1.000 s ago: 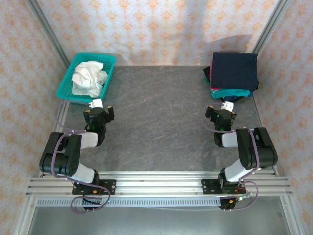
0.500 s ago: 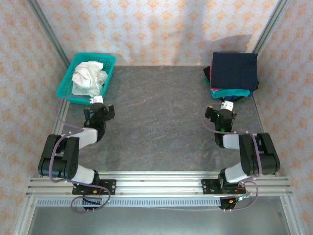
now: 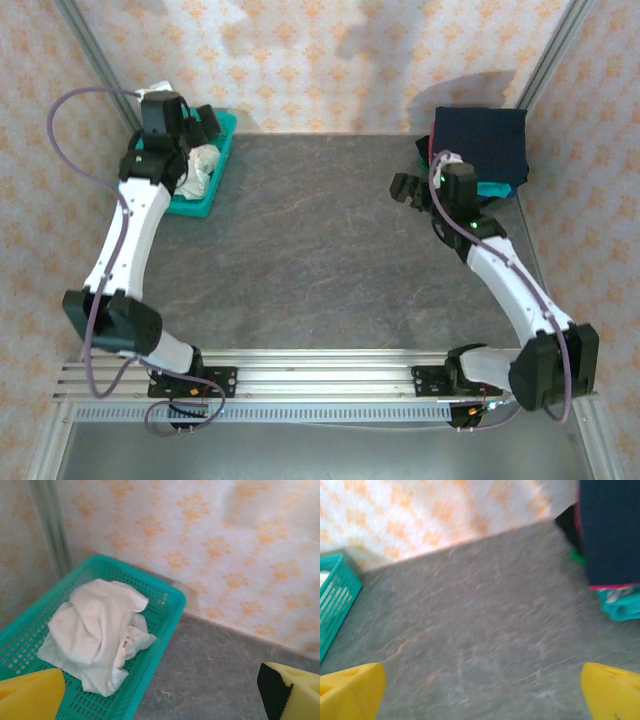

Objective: Fold and stack the t-shirts

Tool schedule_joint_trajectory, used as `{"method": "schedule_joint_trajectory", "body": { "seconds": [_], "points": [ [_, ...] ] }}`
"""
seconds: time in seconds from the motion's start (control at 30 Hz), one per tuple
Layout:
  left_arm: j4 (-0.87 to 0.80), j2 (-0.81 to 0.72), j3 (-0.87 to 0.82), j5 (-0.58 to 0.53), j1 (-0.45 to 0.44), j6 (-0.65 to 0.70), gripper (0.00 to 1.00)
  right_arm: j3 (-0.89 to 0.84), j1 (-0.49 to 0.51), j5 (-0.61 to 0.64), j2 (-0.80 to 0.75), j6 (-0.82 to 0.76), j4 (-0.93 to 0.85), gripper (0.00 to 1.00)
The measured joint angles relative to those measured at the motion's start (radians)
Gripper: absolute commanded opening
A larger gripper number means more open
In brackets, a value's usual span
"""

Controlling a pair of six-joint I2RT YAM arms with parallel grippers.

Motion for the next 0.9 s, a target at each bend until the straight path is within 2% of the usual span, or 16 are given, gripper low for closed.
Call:
{"method": "schedule_joint_trajectory", "body": {
  "seconds": [0.13, 0.27, 0.43, 0.53, 0.63, 0.77, 0.8, 0.9],
  "points": [
    [-0.115, 0.193, 0.131, 0.035, 0.073, -0.1, 1.0, 0.176, 0.045, -0.103, 0.132, 0.037, -0.14, 0.99],
    [-0.203, 0.459, 0.299, 0.072, 0.135, -0.171, 1.0, 0.312, 0.091, -0.186, 0.224, 0.071, -0.214, 0.99],
    [-0.254, 0.686, 0.388, 0.085, 0.163, -0.204, 1.0, 0.36, 0.142, -0.252, 0.252, 0.102, -0.238, 0.99],
    [-0.261, 0.752, 0.405, 0.097, 0.161, -0.222, 0.92, 0.36, 0.146, -0.272, 0.254, 0.124, -0.241, 0.99],
    [-0.257, 0.782, 0.418, 0.108, 0.161, -0.254, 0.72, 0.36, 0.145, -0.276, 0.254, 0.14, -0.241, 0.99],
    [-0.249, 0.792, 0.42, 0.14, 0.161, -0.262, 0.07, 0.36, 0.145, -0.275, 0.254, 0.142, -0.241, 0.99],
    [-0.246, 0.792, 0.42, 0.154, 0.161, -0.262, 0.0, 0.36, 0.145, -0.274, 0.254, 0.142, -0.241, 0.99],
    [-0.231, 0.785, 0.42, 0.176, 0.16, -0.255, 0.0, 0.36, 0.145, -0.272, 0.254, 0.145, -0.24, 0.99]
  ]
}}
